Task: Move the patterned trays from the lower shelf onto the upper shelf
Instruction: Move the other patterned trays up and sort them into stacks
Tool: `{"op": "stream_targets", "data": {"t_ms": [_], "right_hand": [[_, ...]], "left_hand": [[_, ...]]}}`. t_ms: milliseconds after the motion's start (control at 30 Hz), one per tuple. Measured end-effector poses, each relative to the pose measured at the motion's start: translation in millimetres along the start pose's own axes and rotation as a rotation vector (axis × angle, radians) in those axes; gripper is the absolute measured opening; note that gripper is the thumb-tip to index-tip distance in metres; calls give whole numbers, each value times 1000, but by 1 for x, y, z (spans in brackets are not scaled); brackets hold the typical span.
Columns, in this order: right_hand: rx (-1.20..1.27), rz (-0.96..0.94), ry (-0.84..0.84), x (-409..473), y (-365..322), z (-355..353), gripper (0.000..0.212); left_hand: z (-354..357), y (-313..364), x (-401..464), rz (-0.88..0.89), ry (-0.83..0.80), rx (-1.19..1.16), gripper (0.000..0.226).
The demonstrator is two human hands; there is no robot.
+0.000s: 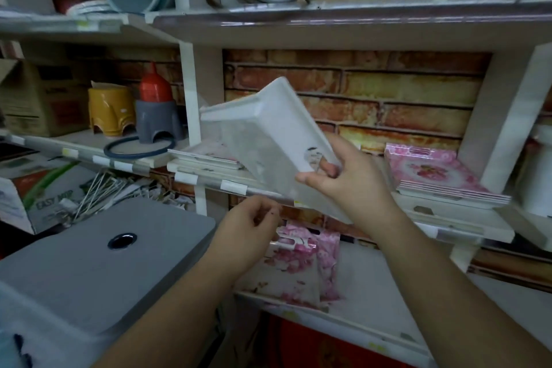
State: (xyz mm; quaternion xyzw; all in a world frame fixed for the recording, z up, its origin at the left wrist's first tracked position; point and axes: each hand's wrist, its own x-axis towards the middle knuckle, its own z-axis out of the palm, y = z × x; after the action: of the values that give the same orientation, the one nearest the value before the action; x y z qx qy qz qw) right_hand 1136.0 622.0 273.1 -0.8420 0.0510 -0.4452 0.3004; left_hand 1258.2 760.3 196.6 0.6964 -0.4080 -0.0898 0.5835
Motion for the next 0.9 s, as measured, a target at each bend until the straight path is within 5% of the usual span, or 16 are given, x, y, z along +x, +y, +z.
{"op": "stream_targets", "data": {"t_ms": [200,467,700,900], "right_hand": [[-296,-166,-193,4,7,25,34],[-261,-186,-114,31,23,29,43],[-616,-410,-61,43,39,44,31],[-718,-376,-224,55,49,39,34]], "left_hand": [[1,8,15,-23,-17,-181,11],[1,14,34,56,-49,-332,25],[8,27,62,1,-120,-744,57],[27,27,94,-167,11,-832,29]]}}
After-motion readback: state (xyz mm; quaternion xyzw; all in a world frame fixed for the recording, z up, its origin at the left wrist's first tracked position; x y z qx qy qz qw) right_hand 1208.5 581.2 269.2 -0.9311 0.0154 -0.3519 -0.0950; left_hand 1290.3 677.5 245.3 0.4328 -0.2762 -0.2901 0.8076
